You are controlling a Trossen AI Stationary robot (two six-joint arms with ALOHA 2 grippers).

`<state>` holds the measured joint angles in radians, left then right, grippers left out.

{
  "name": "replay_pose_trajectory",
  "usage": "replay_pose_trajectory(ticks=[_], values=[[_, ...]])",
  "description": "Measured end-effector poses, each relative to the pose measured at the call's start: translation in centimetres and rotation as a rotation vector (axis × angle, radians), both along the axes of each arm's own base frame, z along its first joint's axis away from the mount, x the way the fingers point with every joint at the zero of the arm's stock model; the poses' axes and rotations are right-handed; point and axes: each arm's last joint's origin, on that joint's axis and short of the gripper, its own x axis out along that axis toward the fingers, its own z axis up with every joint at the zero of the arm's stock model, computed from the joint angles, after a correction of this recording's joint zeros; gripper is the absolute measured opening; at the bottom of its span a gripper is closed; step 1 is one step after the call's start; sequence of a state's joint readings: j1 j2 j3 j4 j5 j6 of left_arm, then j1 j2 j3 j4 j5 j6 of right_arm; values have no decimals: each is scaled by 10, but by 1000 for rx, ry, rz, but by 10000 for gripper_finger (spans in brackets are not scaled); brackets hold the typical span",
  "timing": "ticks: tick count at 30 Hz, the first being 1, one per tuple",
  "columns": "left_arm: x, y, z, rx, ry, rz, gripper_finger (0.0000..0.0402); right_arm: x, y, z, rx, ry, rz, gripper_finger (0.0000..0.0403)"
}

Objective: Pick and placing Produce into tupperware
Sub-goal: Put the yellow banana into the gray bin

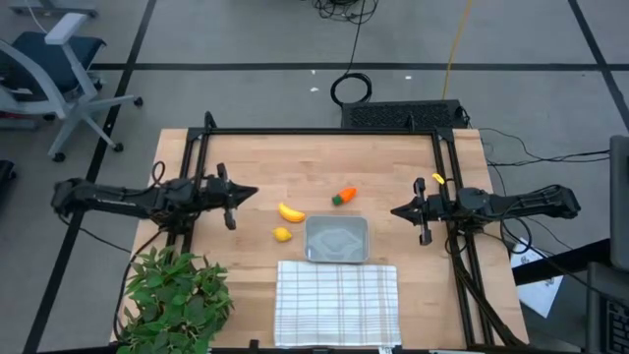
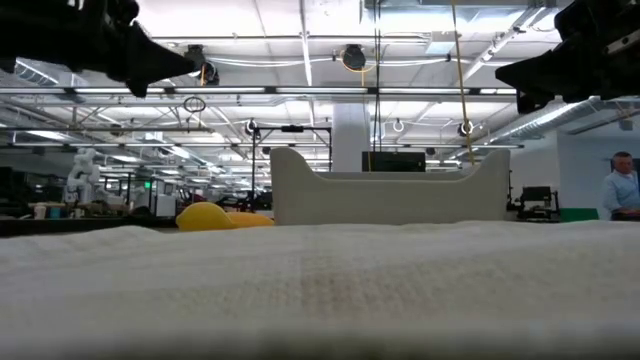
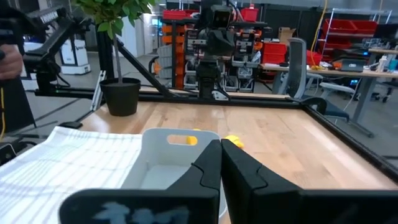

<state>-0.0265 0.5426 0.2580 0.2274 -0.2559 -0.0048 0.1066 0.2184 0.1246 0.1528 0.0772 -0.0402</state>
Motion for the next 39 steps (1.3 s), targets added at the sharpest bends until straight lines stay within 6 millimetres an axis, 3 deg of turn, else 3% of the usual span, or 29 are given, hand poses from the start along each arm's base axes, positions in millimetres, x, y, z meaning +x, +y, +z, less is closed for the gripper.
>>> replay_pose_trajectory(ticks=[13, 21, 27, 39], values=[[42, -1, 21, 12, 165, 1, 5, 0, 0, 0, -6, -1, 0, 0], [63, 10, 28, -20, 285, 6, 2, 0, 0, 0, -6, 0, 0, 0], [74, 18, 30, -58, 379, -58, 2, 0, 0, 0, -6, 0, 0, 0], [91, 37, 54, -101, 463, -119, 4, 0, 0, 0, -10, 0, 0, 0]])
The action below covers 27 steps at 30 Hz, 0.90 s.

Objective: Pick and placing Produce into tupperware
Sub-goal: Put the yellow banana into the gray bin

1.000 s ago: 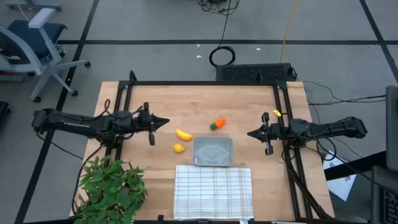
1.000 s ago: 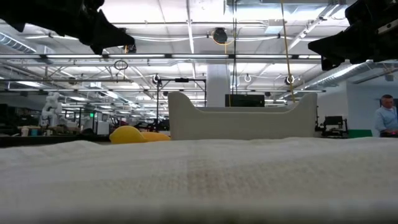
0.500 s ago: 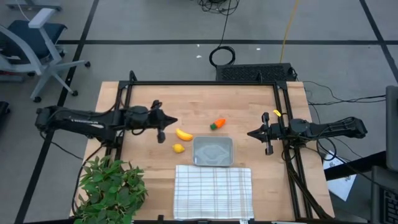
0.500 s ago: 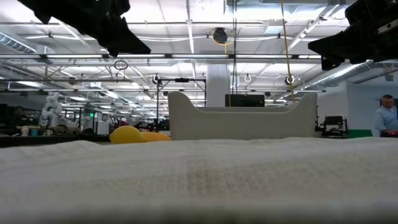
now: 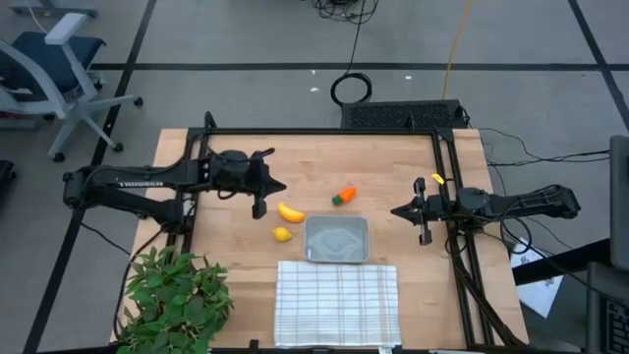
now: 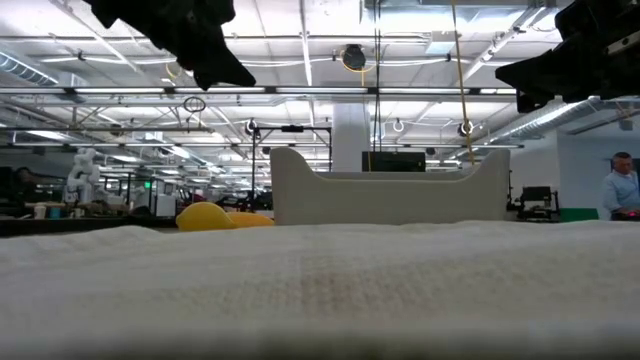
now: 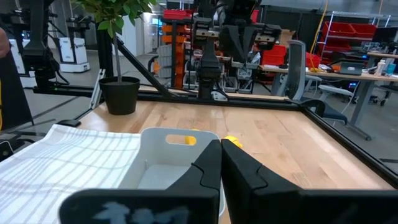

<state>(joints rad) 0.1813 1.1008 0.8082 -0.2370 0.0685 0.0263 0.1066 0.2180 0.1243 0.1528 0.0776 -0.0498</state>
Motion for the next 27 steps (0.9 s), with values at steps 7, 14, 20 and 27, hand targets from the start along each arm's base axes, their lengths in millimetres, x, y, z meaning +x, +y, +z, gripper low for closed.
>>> replay_pose_trajectory(ticks=[7, 14, 20, 27], values=[[9, 6, 11, 2, 71, -16, 4, 0, 0, 0, 0, 0, 0, 0], [18, 13, 14, -1, 143, -4, 3, 0, 0, 0, -55, -1, 1, 0], [31, 21, 11, -29, 227, -33, 3, 0, 0, 0, -68, -2, 1, 0], [48, 24, 10, -42, 325, -68, 2, 0, 0, 0, -68, -3, 1, 0]])
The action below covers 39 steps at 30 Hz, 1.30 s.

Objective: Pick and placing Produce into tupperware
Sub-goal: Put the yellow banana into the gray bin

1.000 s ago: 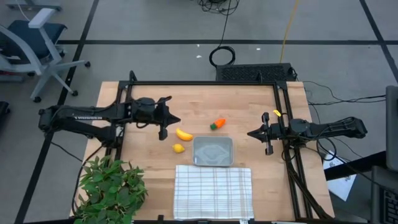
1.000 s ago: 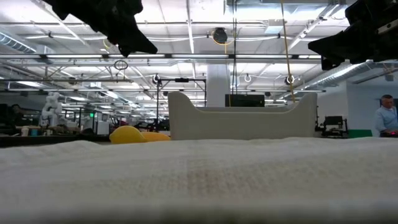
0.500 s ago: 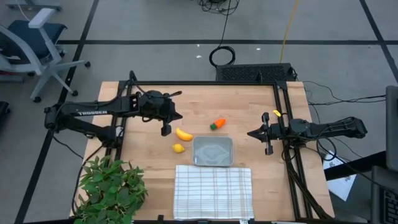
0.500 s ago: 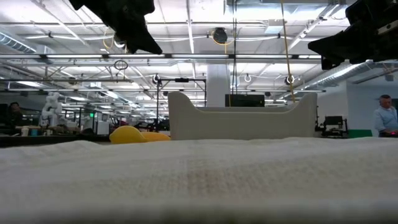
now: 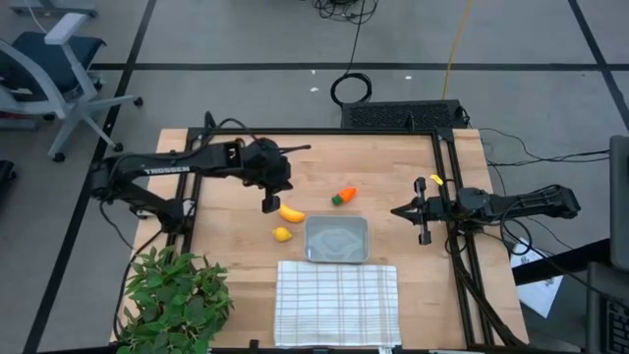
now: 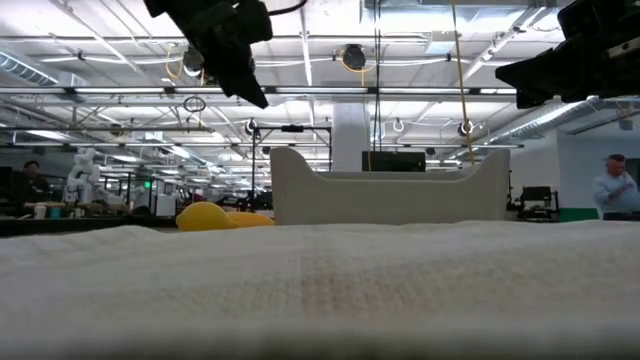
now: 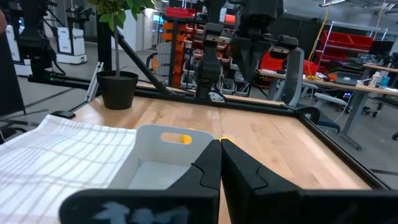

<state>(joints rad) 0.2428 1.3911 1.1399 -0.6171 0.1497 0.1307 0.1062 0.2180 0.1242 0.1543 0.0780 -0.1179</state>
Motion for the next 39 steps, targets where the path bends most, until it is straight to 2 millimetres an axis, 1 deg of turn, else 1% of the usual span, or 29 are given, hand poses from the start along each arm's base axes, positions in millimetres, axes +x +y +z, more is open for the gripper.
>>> replay_pose_trajectory(ticks=[10, 15, 22, 25, 28, 33, 39], values=[[20, 5, -1, -2, 122, -37, 4, 0, 0, 0, 0, -1, 0, 0], [26, 7, -9, -12, 204, -38, 2, 0, 0, 0, 0, 1, 0, 0], [32, 7, -31, -14, 319, -71, 2, 0, 0, 0, 0, 3, 0, 0], [36, 6, -40, -7, 351, -102, 4, 0, 0, 0, 0, 2, 0, 0], [39, 3, -44, 19, 363, -160, 4, 0, 0, 0, 0, 2, 0, 0], [41, -5, -45, 44, 363, -222, 4, 0, 0, 0, 1, 2, 0, 0], [35, -9, -41, -11, 412, -157, 2, 0, 0, 0, 1, 2, 0, 0]])
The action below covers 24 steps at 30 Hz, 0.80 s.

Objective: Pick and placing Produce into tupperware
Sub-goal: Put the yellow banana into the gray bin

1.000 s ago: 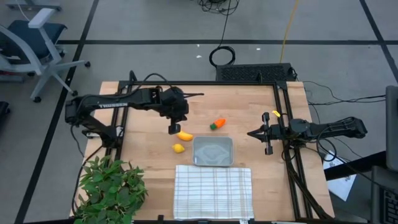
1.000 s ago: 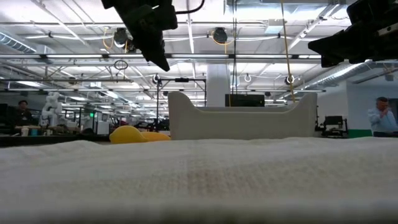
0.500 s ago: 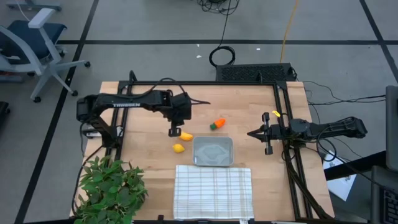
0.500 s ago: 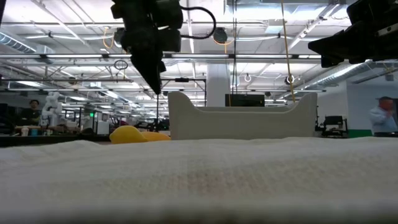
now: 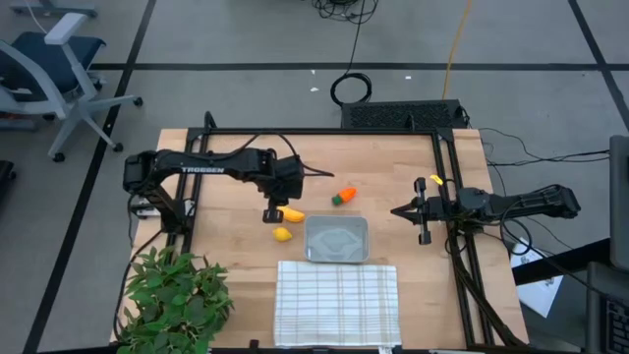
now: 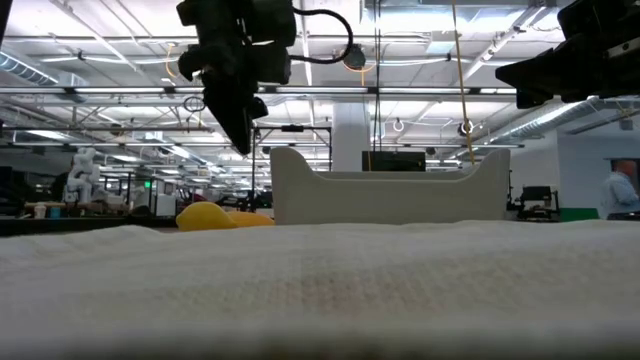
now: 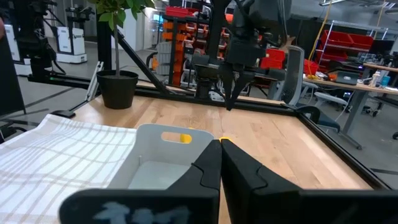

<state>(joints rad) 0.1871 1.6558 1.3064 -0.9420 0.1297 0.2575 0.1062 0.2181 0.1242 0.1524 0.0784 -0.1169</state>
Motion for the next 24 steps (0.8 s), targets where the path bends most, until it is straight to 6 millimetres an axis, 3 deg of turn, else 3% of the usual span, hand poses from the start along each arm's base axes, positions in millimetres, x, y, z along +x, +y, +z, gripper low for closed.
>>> replay_pose_trajectory(ticks=[18, 24], values=[[4, -5, 1, 33, -26, -22, 3, 0, 0, 0, 0, -4, 0, 0], [5, -5, 1, 33, -34, -16, 42, 0, 0, 0, 1, -4, 0, 0]])
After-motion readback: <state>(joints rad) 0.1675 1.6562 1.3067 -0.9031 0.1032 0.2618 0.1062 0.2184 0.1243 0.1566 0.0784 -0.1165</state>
